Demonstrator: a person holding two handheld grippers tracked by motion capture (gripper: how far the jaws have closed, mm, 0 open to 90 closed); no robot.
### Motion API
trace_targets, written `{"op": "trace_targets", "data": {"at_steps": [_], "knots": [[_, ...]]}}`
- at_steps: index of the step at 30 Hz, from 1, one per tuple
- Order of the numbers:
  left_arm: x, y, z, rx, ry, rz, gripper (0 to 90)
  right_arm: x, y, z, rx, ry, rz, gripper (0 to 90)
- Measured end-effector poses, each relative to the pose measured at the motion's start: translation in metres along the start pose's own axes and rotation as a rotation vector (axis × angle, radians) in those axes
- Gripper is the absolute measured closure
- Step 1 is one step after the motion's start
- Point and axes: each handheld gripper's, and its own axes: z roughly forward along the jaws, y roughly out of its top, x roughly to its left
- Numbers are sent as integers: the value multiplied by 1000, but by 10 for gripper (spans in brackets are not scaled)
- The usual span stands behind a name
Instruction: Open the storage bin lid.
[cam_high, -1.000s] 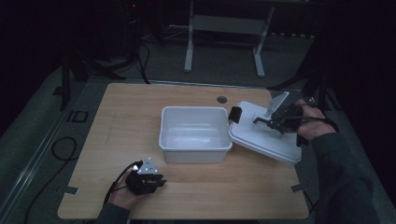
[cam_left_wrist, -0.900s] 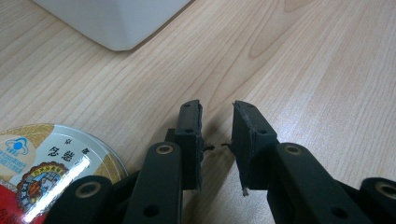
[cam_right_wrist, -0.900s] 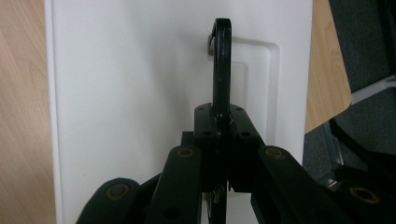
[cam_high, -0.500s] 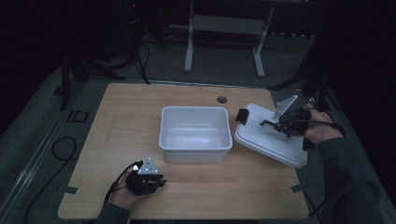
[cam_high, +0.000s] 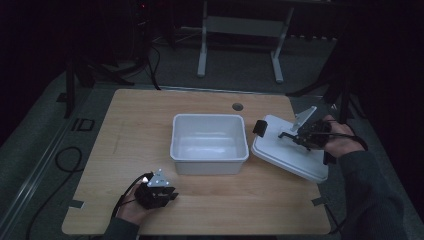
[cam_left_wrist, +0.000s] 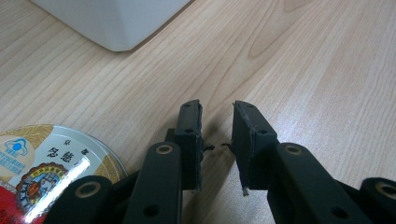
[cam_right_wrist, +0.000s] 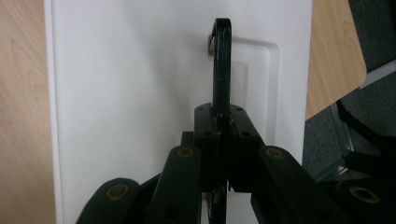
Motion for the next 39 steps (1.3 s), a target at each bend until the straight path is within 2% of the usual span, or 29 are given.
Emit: {"op": "trace_targets", "data": {"at_steps": [5, 37, 39], "knots": [[0, 0, 0, -1, -1, 0, 727, 2, -2, 9, 12, -10, 8, 843], [1, 0, 0, 0, -8, -2, 714, 17, -7, 50, 26, 20, 16, 842], [0, 0, 0, 0, -7, -1, 713, 21, -7, 57, 39, 27, 15, 842]]}}
